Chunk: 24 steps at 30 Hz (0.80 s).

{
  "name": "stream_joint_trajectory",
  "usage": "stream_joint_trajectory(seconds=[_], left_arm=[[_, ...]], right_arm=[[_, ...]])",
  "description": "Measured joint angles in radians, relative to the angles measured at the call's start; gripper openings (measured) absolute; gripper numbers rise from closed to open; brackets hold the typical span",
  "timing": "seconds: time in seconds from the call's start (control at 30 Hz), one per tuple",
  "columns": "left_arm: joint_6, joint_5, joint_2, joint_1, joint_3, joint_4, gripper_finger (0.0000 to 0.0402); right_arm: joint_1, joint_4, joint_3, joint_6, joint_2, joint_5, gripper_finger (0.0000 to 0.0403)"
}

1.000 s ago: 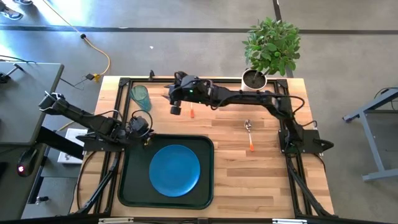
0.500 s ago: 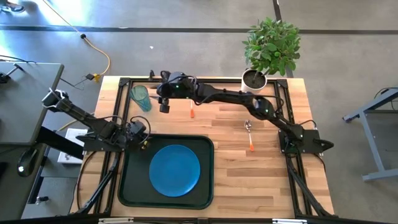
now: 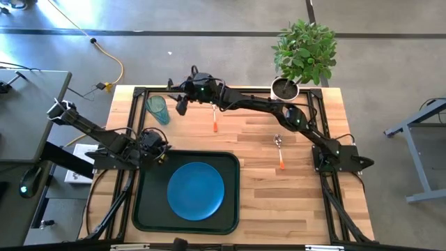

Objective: Pick and place plate/cup/fork/spoon on tray
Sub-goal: Put the blue cup on the black tray to the top right of the blue plate

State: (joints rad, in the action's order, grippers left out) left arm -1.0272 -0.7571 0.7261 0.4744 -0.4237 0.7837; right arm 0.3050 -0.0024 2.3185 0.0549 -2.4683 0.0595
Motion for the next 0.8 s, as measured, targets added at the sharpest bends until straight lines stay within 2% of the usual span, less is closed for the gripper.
stream_joint_trajectory(seconds=[0.2, 0.37, 0.47, 0.57, 0.67, 0.8], left_arm=[[-0.012, -0.158, 0.000, -0.007, -0.137, 0.211, 0.0091], [0.092, -0.271, -0.001, -0.062, -0.261, 0.272, 0.0091], [0.209, -0.273, 0.000, -0.116, -0.307, 0.268, 0.0093], [0.274, -0.268, 0.000, -0.191, -0.315, 0.270, 0.0105], [0.278, -0.210, -0.001, -0.258, -0.315, 0.272, 0.0125], [0.279, -0.171, 0.004, -0.312, -0.315, 0.271, 0.0155]], right_arm=[[0.012, -0.050, -0.001, 0.061, -0.012, -0.008, 0.0174], [0.001, -0.072, -0.001, 0.061, -0.012, 0.009, 0.0174], [-0.005, -0.079, -0.001, 0.072, -0.012, 0.061, 0.0174], [0.006, -0.136, -0.001, 0.103, -0.010, 0.232, 0.0174], [0.023, -0.210, -0.001, 0.104, -0.005, 0.366, 0.0174], [0.031, -0.302, -0.004, 0.064, 0.001, 0.398, 0.0174]])
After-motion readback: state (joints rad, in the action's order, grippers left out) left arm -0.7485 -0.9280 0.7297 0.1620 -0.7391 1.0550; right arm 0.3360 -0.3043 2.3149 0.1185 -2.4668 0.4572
